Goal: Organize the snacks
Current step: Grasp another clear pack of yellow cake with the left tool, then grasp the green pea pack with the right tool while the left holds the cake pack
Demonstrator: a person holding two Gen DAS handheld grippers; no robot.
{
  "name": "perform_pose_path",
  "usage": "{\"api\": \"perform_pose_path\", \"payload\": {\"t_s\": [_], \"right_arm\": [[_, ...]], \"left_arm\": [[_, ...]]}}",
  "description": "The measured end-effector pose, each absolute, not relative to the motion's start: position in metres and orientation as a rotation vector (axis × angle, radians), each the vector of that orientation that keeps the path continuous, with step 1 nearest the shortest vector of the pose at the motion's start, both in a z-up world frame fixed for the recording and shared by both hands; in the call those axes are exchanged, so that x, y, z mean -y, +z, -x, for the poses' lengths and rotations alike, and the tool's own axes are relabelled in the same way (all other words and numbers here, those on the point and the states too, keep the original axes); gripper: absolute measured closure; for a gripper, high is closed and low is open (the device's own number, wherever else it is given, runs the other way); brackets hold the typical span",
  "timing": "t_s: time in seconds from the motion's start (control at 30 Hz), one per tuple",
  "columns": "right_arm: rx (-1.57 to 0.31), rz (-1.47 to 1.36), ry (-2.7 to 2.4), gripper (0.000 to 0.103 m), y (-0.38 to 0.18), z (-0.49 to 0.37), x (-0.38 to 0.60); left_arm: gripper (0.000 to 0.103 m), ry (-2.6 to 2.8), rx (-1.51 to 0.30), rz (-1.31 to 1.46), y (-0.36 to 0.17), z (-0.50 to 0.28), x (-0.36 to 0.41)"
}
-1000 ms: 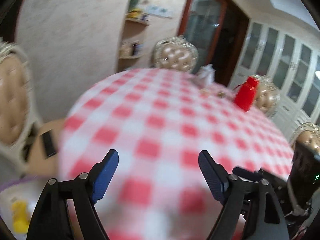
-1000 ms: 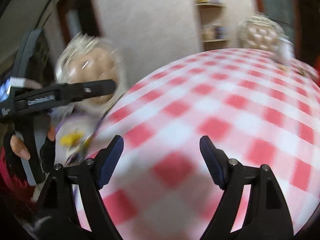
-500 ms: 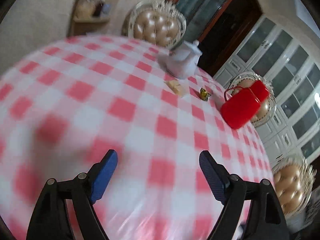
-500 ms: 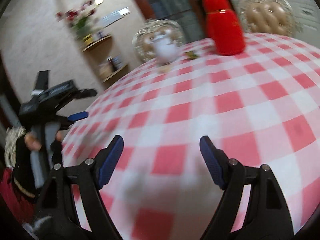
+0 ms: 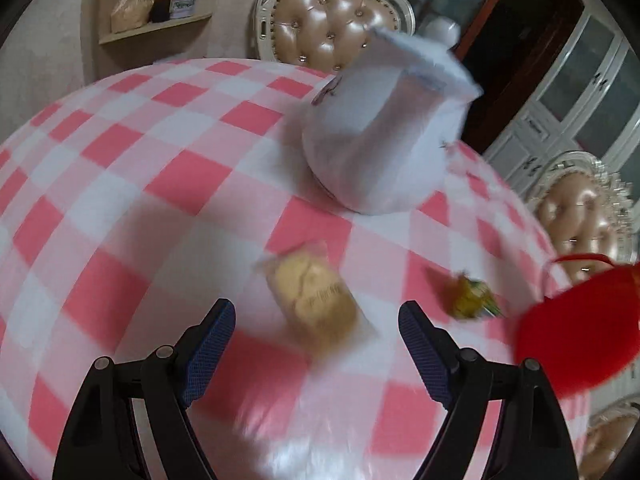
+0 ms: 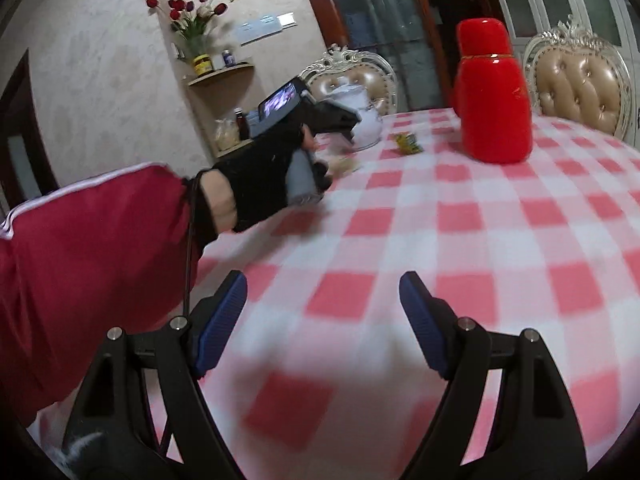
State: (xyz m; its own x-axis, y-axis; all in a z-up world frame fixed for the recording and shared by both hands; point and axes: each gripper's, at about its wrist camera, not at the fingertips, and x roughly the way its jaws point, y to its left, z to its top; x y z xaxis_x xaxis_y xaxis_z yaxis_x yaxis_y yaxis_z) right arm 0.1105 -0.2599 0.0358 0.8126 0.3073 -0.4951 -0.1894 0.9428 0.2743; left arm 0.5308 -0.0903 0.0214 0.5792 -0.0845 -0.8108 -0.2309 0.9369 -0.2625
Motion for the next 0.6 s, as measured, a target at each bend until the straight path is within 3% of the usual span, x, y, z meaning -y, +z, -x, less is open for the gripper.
{"api": "perform_pose_path", "payload": {"t_s": [0.23,0.3,0.37,0.6], "right_arm": [[-0.531,-0.224,0.13,0.022,0.045,-0.187,0.295],[-0.526,-0.218,0.088,0.021,0.048,-0.216,0.292],[-0.538,-0.212,0.045,0.021,0.046,-0.246,0.284],[-0.65,-0.123,-0.053,0.021,0.024,-0.336,0.232]], "left_arm": [[0.019,0.127,-0.979,0.127,0.006,-0.549,0.104],[0.031,0.106,-0.955,0.044,0.005,-0.536,0.106],[0.066,0.079,-0.933,0.031,0.009,-0.52,0.1],[0.066,-0.08,-0.894,-0.028,0.01,-0.423,0.056]]}}
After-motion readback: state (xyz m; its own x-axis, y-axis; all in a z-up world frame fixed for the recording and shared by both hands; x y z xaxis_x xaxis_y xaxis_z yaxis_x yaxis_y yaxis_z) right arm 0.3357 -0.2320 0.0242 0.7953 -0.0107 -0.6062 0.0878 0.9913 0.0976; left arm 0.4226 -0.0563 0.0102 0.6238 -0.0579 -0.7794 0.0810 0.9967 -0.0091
